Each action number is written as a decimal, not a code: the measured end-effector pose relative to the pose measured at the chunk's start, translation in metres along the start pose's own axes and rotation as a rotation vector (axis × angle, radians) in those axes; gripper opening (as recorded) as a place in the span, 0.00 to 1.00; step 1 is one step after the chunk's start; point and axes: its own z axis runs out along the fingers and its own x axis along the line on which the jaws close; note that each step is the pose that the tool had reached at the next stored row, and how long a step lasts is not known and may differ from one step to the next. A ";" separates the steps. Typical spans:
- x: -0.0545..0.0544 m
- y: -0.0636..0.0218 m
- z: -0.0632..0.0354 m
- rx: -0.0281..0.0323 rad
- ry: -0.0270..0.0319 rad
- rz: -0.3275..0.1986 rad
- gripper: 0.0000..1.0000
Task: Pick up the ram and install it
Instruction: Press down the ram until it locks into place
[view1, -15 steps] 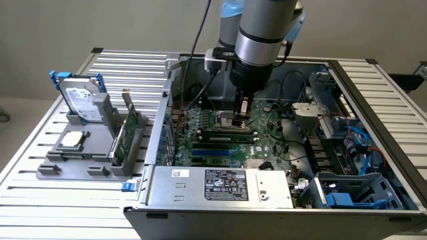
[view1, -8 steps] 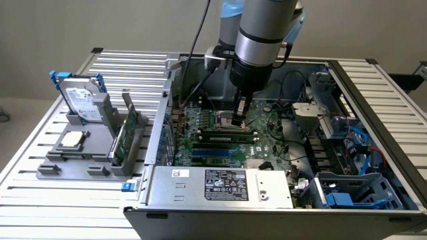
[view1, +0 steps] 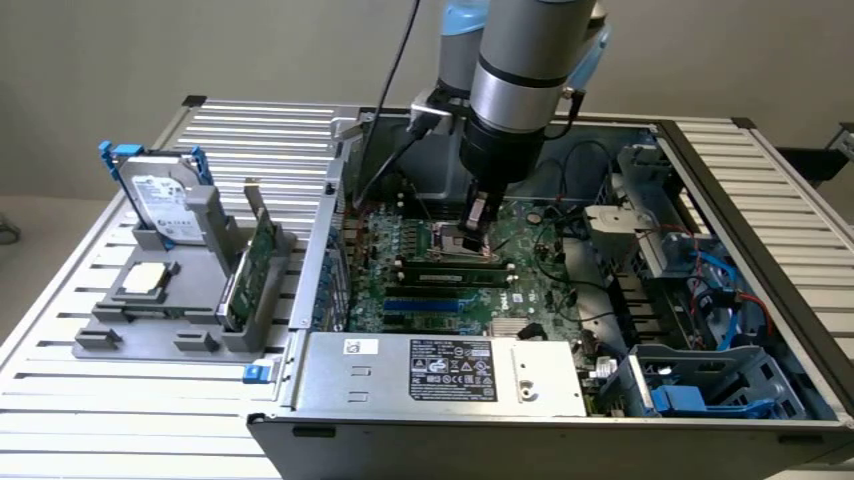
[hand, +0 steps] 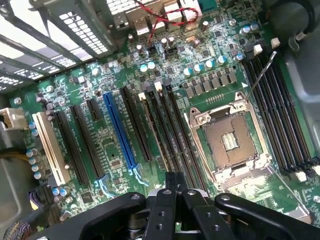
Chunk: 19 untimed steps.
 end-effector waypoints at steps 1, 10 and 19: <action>0.000 0.0000 0.0000 -0.0003 -0.0010 0.016 0.11; 0.000 0.0000 0.0000 -0.0030 -0.0105 0.161 0.11; 0.000 0.0000 0.0001 -0.0059 -0.0205 0.313 0.11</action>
